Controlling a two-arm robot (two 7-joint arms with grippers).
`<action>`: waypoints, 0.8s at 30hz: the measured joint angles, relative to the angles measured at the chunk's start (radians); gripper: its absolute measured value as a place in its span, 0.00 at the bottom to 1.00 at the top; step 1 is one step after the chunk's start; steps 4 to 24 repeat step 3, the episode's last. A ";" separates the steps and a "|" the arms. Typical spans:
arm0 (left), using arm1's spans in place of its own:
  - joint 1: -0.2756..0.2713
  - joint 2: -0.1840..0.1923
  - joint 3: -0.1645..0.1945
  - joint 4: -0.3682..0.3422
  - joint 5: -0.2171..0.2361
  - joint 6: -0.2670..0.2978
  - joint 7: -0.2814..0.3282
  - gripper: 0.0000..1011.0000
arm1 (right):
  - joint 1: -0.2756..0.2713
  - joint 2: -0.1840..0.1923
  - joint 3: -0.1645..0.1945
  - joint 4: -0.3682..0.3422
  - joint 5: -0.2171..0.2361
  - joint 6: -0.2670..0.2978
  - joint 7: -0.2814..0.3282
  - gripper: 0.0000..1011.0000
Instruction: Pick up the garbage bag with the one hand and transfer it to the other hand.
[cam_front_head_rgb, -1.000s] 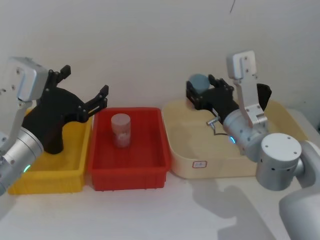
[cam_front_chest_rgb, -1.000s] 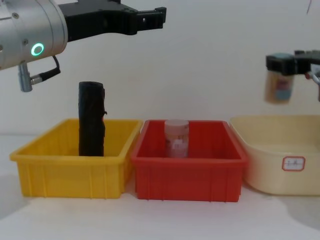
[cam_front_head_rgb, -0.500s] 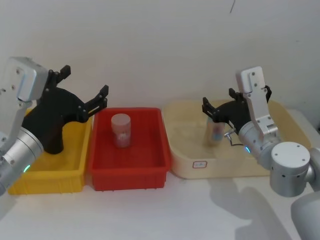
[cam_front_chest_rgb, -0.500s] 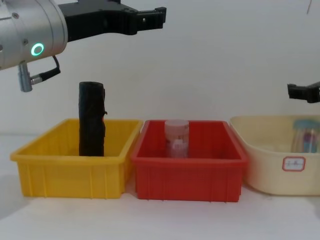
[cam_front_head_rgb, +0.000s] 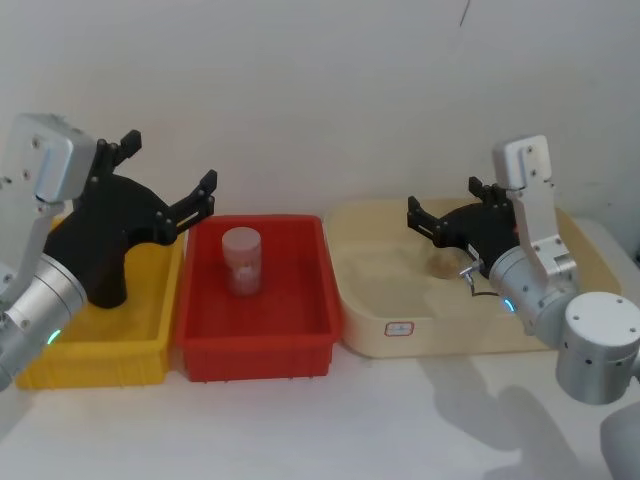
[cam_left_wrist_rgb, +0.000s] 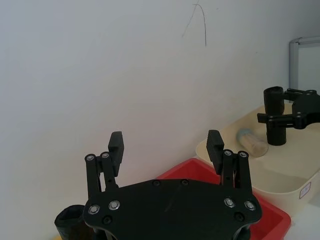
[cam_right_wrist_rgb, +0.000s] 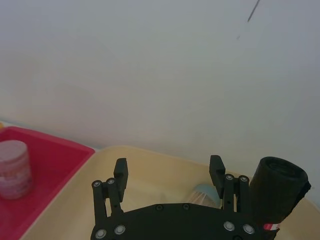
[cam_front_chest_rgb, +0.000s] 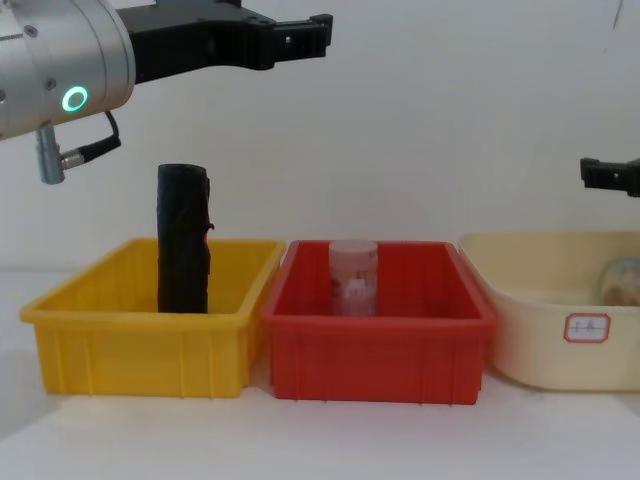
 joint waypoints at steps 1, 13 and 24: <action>0.000 0.000 0.000 0.000 0.000 0.000 0.000 0.99 | -0.007 0.000 0.003 -0.013 0.006 0.002 0.005 0.99; 0.000 0.000 0.000 0.000 0.000 0.000 0.000 0.99 | -0.013 0.000 0.006 -0.025 0.012 0.003 0.009 0.99; 0.000 0.000 0.000 0.000 0.000 0.000 0.000 0.99 | -0.013 0.000 0.006 -0.025 0.012 0.003 0.009 0.99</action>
